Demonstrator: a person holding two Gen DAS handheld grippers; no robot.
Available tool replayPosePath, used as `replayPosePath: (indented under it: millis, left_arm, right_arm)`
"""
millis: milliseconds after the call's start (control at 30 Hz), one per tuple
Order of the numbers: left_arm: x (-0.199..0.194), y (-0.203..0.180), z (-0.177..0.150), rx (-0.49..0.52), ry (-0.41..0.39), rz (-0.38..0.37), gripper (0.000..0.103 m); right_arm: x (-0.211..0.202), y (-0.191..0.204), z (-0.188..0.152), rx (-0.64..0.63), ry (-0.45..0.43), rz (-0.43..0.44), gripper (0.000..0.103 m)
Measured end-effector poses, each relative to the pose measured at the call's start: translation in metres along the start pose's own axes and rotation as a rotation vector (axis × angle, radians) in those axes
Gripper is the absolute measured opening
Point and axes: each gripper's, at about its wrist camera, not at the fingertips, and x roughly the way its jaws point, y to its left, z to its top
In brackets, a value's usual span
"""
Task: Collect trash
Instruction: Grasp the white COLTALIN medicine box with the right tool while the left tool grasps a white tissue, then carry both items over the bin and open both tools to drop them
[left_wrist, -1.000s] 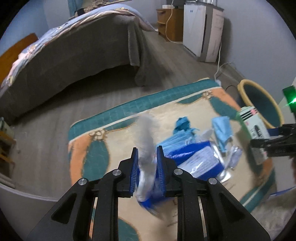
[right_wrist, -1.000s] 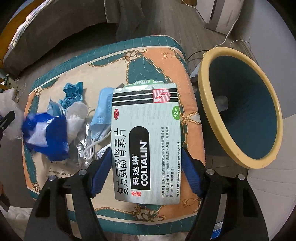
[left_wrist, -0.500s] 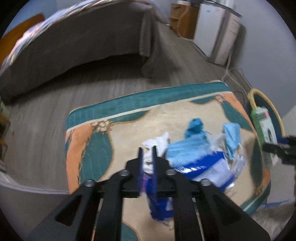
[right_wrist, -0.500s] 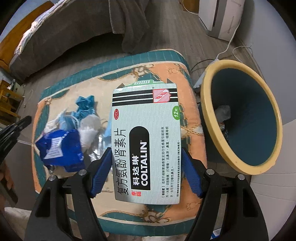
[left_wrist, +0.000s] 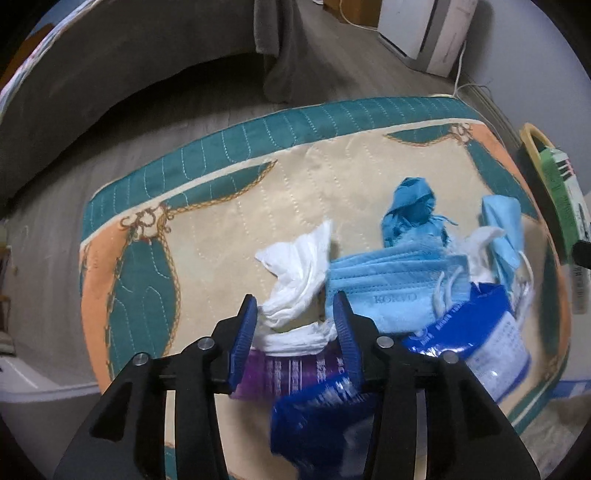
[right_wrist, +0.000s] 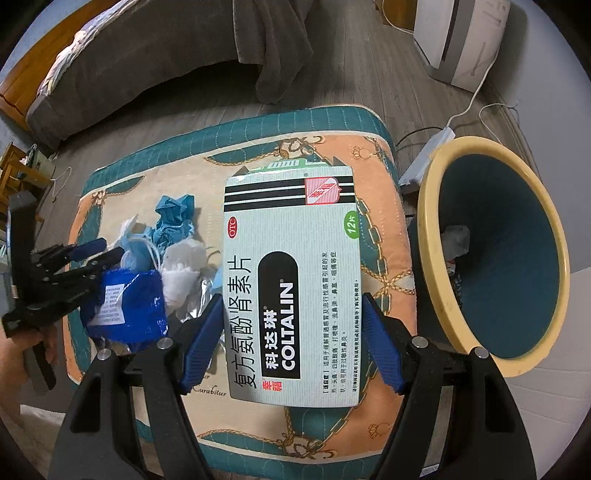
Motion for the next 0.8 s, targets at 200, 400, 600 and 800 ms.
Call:
replayPosePath:
  millis: [200, 400, 600, 800]
  left_arm:
    - [-0.010, 0.004, 0.006, -0.012, -0.060, -0.023, 0.004]
    - [-0.062, -0.011, 0.018, 0.024, -0.240, 0.012, 0.004]
    - [-0.114, -0.050, 0.034, 0.080, -0.369, 0.028, 0.004]
    - [-0.147, -0.092, 0.039, 0.163, -0.427, 0.029, 0.004]
  right_arm:
    - [-0.013, -0.003, 0.007, 0.007, -0.040, 0.006, 0.072]
    - [-0.034, -0.012, 0.018, -0.006, -0.108, -0.030, 0.072]
    - [-0.061, -0.036, 0.029, 0.032, -0.181, -0.055, 0.072]
    - [-0.080, -0.061, 0.035, 0.060, -0.226, -0.097, 0.072]
